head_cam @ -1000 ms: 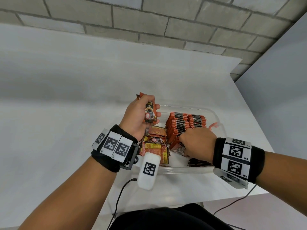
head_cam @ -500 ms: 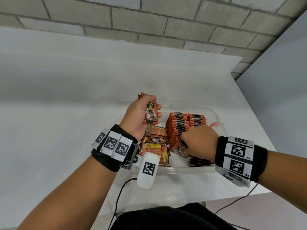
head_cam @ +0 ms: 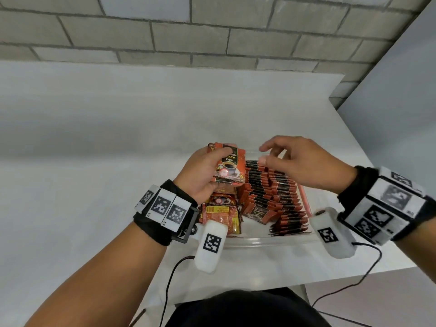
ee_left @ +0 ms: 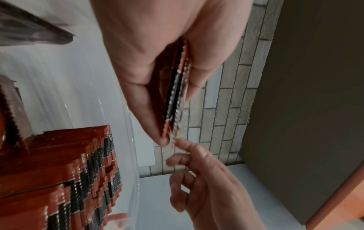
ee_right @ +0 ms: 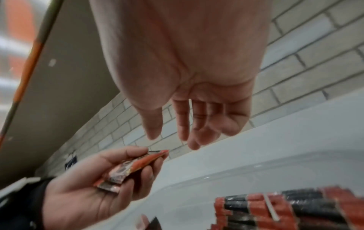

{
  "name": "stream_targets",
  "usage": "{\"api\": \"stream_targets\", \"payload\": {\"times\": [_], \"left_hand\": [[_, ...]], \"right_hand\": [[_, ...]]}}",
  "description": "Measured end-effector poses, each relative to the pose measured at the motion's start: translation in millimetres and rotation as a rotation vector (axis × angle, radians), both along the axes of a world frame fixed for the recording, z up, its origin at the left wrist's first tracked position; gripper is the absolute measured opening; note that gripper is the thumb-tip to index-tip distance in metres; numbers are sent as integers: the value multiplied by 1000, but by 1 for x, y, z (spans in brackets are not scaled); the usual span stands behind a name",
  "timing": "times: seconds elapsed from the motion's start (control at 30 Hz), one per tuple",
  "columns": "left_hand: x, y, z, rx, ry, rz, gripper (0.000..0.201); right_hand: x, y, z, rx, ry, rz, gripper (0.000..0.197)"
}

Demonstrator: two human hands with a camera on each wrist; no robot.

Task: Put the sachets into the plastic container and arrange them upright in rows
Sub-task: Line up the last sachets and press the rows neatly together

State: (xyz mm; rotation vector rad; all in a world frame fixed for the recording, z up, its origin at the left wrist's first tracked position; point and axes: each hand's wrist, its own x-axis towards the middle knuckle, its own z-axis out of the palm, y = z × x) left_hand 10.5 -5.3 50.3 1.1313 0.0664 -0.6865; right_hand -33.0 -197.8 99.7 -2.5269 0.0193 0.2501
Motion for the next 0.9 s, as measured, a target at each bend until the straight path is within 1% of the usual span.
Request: {"api": "stream_targets", "payload": {"times": [0.07, 0.17, 0.23, 0.3, 0.4, 0.43, 0.5, 0.57, 0.6, 0.67, 0.77, 0.83, 0.9], "left_hand": [[-3, -6, 3, 7, -26, -71, 17], [-8, -14, 6, -16, -53, -89, 22], [-10, -17, 7, -14, -56, -107, 33], [-11, -17, 6, -13, -19, -138, 44], [-9, -15, 0, -86, 54, -125, 61], [-8, -14, -1, -106, 63, -108, 60], [-3, -11, -3, -124, 59, -55, 48], [3, -5, -4, -126, 45, 11, 38], [5, -2, -4, -127, 37, 41, 35], [10, 3, -5, -127, 33, 76, 31], [13, 6, -4, -113, 30, 81, 30], [13, 7, -5, -101, 20, 76, 30], [12, 7, -5, -80, 8, 66, 28]], "right_hand": [[1, 6, -5, 137, 15, -55, 34], [0, 12, -12, 280, 14, -99, 36], [-2, 11, -13, 389, -1, -137, 33], [-5, 7, -14, 448, -34, -166, 24], [-10, -1, -14, 523, -64, -227, 18], [-13, -4, -13, 561, -62, -246, 17], [-19, -10, -9, 592, -43, -250, 13], [-27, -14, -7, 530, 11, -203, 7], [-31, -15, -8, 458, 51, -161, 5], [-38, -11, -16, 235, 117, -44, 6], [-42, 1, -32, -107, 148, 142, 8], [-41, 8, -41, -261, 143, 220, 4], [-40, 12, -47, -368, 125, 253, 3]]}}
